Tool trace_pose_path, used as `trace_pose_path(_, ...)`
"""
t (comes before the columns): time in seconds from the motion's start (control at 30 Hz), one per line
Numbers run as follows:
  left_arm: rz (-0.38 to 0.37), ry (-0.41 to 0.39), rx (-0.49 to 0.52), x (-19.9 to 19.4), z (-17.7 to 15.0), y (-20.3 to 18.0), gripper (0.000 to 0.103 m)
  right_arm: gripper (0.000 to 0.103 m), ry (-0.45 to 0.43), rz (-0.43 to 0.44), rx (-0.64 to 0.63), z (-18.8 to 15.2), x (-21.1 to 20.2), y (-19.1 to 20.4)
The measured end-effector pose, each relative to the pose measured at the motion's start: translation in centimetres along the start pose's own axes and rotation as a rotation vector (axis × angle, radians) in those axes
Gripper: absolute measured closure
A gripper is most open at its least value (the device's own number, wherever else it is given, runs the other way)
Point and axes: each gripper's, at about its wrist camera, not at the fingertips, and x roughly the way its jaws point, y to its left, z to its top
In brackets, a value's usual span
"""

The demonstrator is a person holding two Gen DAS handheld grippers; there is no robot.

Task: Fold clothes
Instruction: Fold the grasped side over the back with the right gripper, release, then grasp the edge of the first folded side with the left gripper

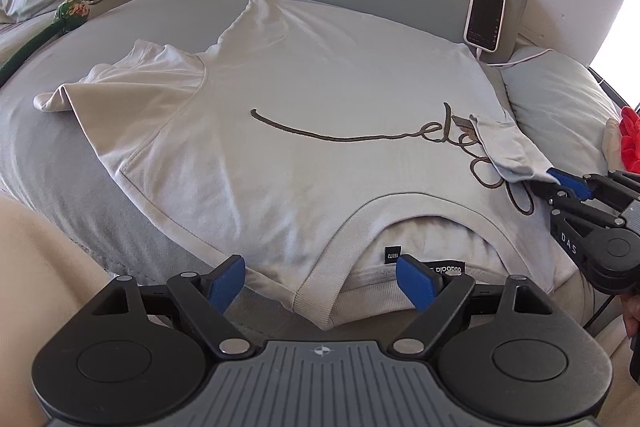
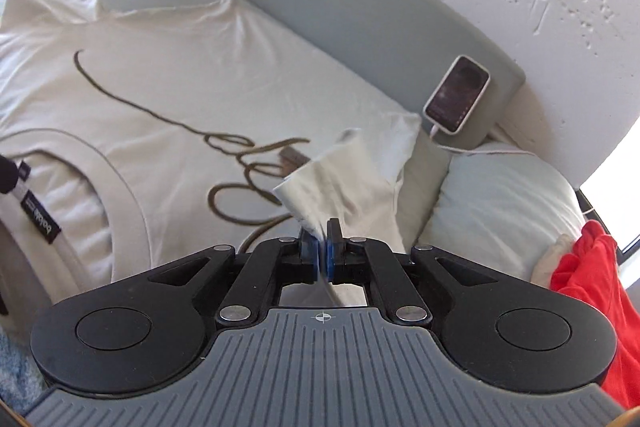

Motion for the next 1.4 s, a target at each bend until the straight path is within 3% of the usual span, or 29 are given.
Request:
trace_pose_path(0.03,0.000,0.000,-0.001,0.0,0.0,0.0,0.021,0.086,0.011,0.013,0.018,-0.1,-0.1,-0.1)
trace_pose_path(0.07,0.000,0.000,-0.002,0.0,0.0,0.0,0.021,0.069,0.018,0.030,0.054,-0.3,-0.4,-0.6)
trace_pose_path(0.13,0.001,-0.001,-0.004,0.0,0.0,0.1,0.021,0.058,0.027,0.084,0.167,-0.9,-1.5,-1.6)
trace_pose_path(0.23,0.000,-0.003,0.003,-0.1,0.1,-0.1,0.021,0.062,0.011,0.188,0.388,-2.0,-3.0,-4.3)
trace_pose_path(0.3,-0.002,-0.003,0.012,-0.2,0.1,-0.2,0.021,0.072,0.005,0.236,0.612,-3.0,-2.8,-7.0)
trace_pose_path(0.37,-0.002,-0.004,0.022,-0.4,0.1,-0.4,0.021,0.074,0.017,0.216,0.834,-4.2,-1.7,-9.5)
trace_pose_path(0.43,0.001,-0.004,0.028,-0.6,0.1,-0.5,0.021,0.072,0.031,0.147,0.915,-5.1,-0.3,-10.7)
trace_pose_path(0.57,0.012,0.002,0.022,-0.7,0.0,-0.2,0.021,0.069,0.208,0.067,0.860,-6.4,3.3,-9.6)
trace_pose_path(0.8,0.027,-0.023,-0.081,-1.2,1.0,3.0,0.021,0.063,0.248,0.042,0.937,-8.1,-2.0,-9.0)
trace_pose_path(0.83,0.038,-0.027,-0.110,-1.4,1.2,3.9,0.021,0.062,0.230,0.060,0.941,-7.9,-2.9,-8.8)
trace_pose_path(0.93,0.073,-0.030,-0.209,-1.9,1.9,6.7,0.021,0.045,0.199,0.146,0.910,-6.5,-5.0,-7.7)
trace_pose_path(1.03,0.110,-0.047,-0.268,-3.2,2.5,9.2,0.021,0.033,0.215,0.296,0.813,-4.1,-5.5,-4.8)
trace_pose_path(1.13,0.061,-0.077,-0.324,-4.7,2.9,11.6,0.020,0.032,0.236,0.390,0.732,-2.0,-5.6,-1.6)
trace_pose_path(1.27,0.018,-0.085,-0.392,-4.9,3.7,14.3,0.020,0.030,0.244,0.426,0.673,-0.3,-5.9,0.6)
trace_pose_path(1.4,-0.067,-0.113,-0.641,-3.0,4.8,19.3,0.027,0.029,0.233,0.425,0.639,0.7,-6.3,1.3)
